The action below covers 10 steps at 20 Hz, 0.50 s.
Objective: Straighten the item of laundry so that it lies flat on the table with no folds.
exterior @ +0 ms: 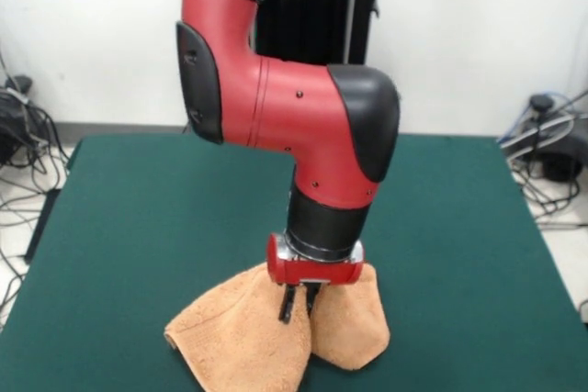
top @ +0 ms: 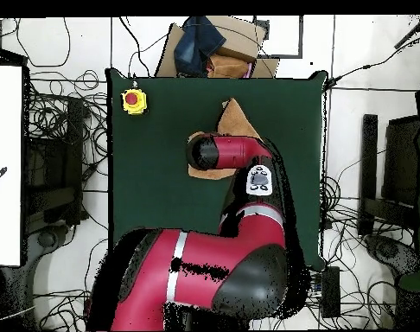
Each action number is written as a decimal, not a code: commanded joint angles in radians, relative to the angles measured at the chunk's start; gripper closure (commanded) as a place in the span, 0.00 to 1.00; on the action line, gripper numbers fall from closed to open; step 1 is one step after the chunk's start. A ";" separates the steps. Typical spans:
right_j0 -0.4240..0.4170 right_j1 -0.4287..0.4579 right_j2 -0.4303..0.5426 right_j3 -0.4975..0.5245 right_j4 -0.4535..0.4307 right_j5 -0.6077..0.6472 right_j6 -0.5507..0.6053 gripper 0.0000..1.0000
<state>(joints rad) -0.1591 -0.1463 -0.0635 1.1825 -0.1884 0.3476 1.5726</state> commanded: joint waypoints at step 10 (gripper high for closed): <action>-0.058 -0.100 0.121 0.036 0.025 0.381 -0.013 0.00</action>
<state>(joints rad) -0.2074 -0.2370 -0.0579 1.1830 -0.1749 0.6395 1.5726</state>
